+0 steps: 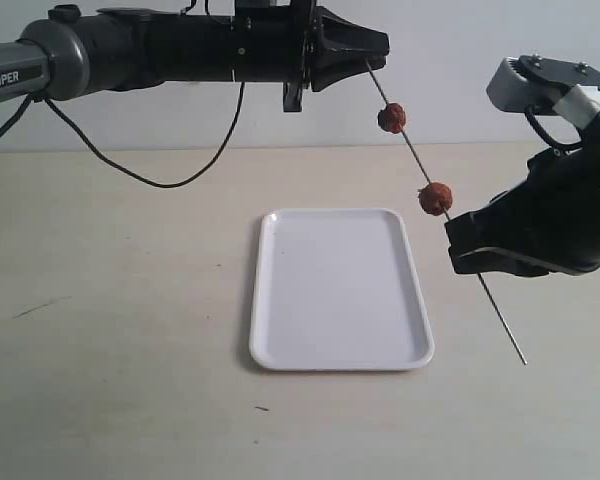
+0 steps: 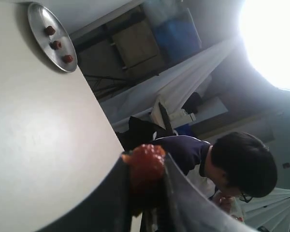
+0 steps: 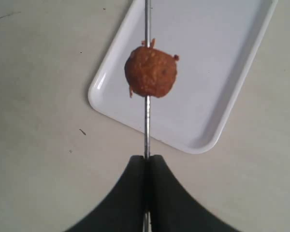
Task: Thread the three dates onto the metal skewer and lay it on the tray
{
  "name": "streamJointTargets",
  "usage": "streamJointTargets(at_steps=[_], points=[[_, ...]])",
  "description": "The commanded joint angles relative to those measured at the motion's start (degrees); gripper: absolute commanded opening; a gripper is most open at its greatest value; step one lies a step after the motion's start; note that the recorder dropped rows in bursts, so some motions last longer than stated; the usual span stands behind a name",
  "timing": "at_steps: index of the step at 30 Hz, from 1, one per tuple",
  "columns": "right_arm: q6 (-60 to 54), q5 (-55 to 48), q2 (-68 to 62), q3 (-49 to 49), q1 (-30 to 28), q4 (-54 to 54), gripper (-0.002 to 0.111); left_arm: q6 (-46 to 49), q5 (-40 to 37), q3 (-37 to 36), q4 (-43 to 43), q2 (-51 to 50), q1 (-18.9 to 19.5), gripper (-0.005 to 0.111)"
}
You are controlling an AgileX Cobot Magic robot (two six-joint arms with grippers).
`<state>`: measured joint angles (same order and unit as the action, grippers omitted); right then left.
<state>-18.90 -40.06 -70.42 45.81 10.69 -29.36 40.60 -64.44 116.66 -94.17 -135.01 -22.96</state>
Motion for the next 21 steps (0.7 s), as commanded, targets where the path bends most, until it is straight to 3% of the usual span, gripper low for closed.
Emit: streamJointTargets(at_steps=[1,21], points=[[0.4,2.4,0.3,0.3,-0.1,-0.6,0.0,0.7,-1.7,0.0,0.1,0.4,-0.4,0.0],[3.1,16.6,-0.2,0.3,-0.1,-5.4,0.0,1.2,-4.2,0.0,0.1,0.4,-0.4,0.0]])
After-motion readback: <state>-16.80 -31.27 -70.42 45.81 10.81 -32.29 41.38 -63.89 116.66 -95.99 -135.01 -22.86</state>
